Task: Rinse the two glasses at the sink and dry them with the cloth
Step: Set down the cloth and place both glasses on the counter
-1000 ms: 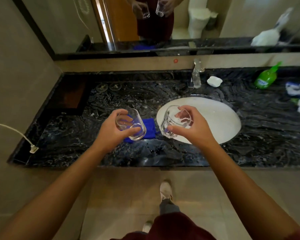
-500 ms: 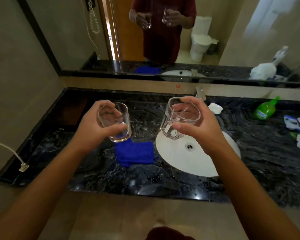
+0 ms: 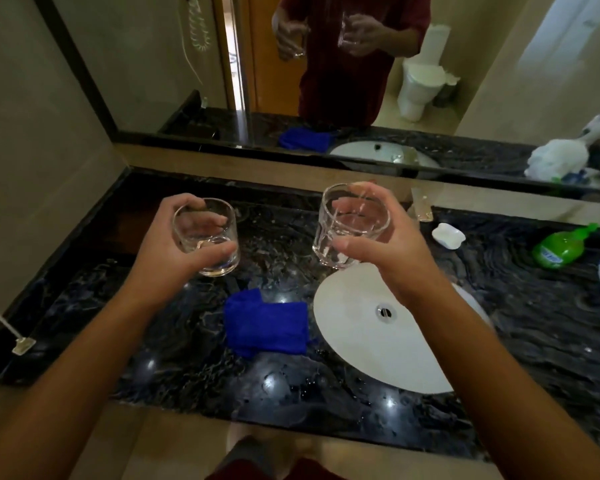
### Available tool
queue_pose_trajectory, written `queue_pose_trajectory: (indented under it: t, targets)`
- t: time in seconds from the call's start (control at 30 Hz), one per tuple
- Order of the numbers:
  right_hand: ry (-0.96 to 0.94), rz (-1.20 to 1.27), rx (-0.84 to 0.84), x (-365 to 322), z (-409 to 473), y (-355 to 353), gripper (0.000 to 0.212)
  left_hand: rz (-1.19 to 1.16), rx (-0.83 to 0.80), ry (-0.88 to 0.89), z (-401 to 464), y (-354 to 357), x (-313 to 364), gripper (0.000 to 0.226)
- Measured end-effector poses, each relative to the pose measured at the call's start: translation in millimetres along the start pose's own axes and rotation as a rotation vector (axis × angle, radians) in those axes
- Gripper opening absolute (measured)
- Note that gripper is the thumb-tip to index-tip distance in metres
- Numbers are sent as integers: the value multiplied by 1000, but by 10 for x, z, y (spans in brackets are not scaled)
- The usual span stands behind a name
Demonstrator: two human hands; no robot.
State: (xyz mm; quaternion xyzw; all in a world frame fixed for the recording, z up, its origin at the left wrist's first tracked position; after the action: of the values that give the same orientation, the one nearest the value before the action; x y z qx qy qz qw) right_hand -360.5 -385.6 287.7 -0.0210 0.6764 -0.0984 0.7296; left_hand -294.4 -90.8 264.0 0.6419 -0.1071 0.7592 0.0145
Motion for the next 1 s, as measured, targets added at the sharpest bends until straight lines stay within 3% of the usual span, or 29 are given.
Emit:
queue_pose_trajectory:
  t: [0.27, 0.5, 0.83, 1.0]
  targets:
    - [95, -108, -5, 607, 827, 518, 78, 47, 51, -81, 667, -522, -822, 83]
    - [123, -200, 4, 1028, 1861, 1082, 80, 142, -19, -117, 1602, -851, -1445, 81]
    - [143, -171, 70, 1557, 2955, 1650, 79, 234, -62, -25, 2726, -1085, -2136, 79]
    - [88, -278, 84, 1722, 3225, 1889, 81, 338, -56, 2, 3024, -1117, -2348, 81]
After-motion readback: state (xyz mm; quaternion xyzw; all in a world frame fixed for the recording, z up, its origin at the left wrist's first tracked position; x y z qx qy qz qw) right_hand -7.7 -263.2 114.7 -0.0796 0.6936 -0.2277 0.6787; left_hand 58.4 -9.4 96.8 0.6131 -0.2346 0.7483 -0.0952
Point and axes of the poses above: each hand's wrist, its own z-axis towards the middle knuckle, its own y-axis out of the palm, x = y × z, the point moved 7 cm from there along z, towards the middle knuckle, and after that the axes turned 5 degrees about -z, right-handed, at the moved point
